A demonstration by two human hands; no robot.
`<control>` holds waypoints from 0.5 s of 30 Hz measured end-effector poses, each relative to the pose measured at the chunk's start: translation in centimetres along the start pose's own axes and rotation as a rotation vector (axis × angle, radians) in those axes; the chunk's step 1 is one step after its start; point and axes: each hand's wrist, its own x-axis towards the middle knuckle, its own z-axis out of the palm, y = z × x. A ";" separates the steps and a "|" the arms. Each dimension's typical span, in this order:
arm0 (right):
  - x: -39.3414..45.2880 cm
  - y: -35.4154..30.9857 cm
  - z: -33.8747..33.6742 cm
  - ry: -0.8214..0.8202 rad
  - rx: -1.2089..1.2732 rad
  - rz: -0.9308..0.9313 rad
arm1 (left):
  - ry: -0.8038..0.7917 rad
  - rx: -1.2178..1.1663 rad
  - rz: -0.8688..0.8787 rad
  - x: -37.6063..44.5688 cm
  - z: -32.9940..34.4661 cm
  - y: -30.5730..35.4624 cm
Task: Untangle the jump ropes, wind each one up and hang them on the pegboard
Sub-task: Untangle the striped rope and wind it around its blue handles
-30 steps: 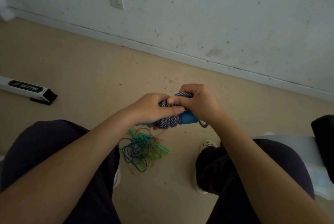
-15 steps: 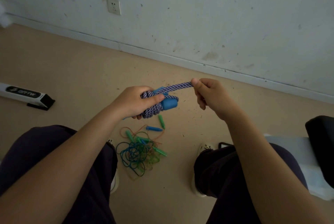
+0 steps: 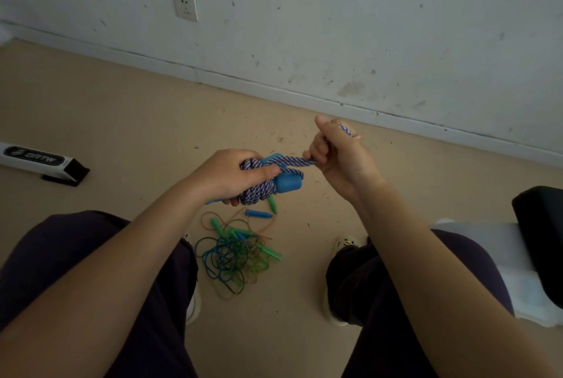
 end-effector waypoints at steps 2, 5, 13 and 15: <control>0.1 0.3 0.0 -0.039 -0.067 0.029 | -0.008 0.008 0.006 0.0 0.2 0.0; 0.2 0.5 -0.1 -0.064 -0.097 0.062 | -0.006 0.015 0.018 -0.2 0.3 0.0; 0.2 0.8 -0.2 0.039 -0.246 0.018 | -0.013 0.034 0.042 -0.2 0.6 -0.1; 0.3 0.5 -0.6 0.114 -0.258 -0.017 | -0.034 0.057 0.073 -0.2 0.5 -0.3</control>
